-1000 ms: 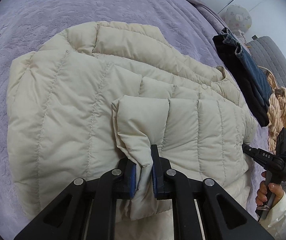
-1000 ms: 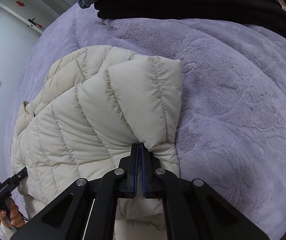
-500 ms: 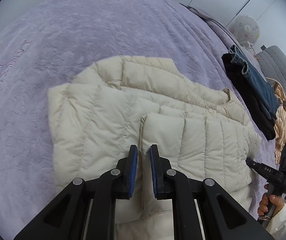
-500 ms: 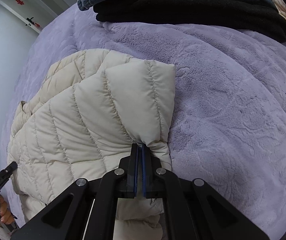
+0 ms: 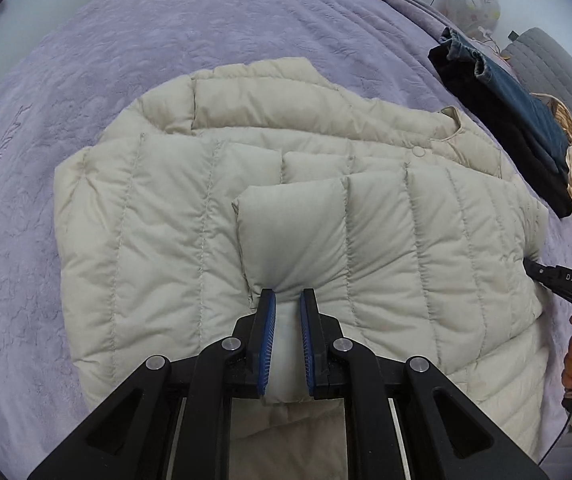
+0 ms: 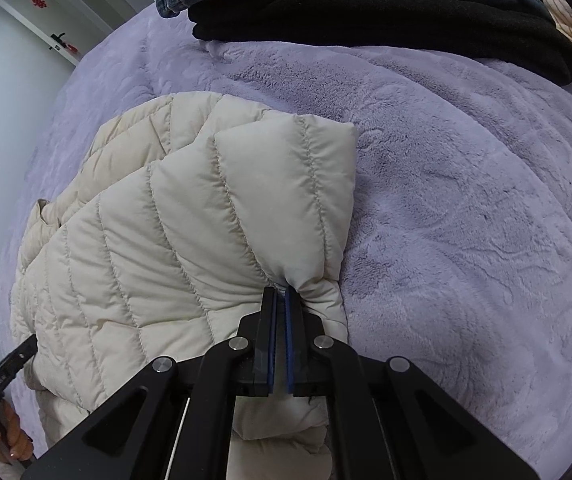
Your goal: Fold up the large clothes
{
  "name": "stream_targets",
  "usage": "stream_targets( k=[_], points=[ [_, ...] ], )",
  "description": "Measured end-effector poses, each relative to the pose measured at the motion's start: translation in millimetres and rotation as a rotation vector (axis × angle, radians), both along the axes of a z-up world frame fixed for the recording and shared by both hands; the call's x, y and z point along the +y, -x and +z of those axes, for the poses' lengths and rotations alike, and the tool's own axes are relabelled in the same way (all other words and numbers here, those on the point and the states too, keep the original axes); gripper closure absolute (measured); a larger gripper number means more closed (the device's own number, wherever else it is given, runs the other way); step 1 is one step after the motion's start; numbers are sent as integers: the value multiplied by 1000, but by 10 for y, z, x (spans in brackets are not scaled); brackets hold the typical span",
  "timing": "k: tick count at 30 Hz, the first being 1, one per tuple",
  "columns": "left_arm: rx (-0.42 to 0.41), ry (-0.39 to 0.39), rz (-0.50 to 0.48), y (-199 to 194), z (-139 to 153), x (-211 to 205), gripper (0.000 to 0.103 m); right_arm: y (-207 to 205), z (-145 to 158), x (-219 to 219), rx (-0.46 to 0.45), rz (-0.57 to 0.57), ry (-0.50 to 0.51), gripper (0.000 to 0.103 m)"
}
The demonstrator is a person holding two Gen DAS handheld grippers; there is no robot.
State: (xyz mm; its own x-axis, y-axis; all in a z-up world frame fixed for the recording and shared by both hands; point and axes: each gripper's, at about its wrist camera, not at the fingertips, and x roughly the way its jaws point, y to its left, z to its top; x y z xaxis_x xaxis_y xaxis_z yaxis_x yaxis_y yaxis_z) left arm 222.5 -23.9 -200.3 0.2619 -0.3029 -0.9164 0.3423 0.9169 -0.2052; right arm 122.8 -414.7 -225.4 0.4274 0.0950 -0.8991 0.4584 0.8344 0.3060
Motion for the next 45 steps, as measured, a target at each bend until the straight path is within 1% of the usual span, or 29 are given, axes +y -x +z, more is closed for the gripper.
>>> stream_targets(
  k=[8,12,14,16,19,33,39,41,42,43,44,45],
  points=[
    [10,-15,15,-21,33,9,88,100,59,-65,11,-36,-5,100],
    [10,-9,30,-24,118,-1,88,170,186,-60,11,-37,6,100],
    [9,-3,36,-11,178,12,88,214,259,-42,7,-34,7,96],
    [4,-2,37,25,249,23,88,261,327,-15,3,-28,5,96],
    [-3,-9,35,103,356,26,88,338,411,61,2,-14,-3,96],
    [21,-67,45,644,735,137,88,741,705,567,25,59,-66,96],
    [8,-103,23,866,877,180,88,905,864,739,21,81,-70,96],
    [8,-103,21,925,912,207,88,957,911,789,22,84,-67,86],
    [6,-105,22,955,928,221,88,983,933,807,19,85,-65,65],
    [5,-107,25,982,946,238,88,1011,967,829,12,83,-60,38],
    [3,-107,27,1005,962,251,88,1043,1010,851,-1,81,-51,31],
    [1,-109,32,1025,981,270,88,1064,1051,877,-9,84,-43,30]
  ],
)
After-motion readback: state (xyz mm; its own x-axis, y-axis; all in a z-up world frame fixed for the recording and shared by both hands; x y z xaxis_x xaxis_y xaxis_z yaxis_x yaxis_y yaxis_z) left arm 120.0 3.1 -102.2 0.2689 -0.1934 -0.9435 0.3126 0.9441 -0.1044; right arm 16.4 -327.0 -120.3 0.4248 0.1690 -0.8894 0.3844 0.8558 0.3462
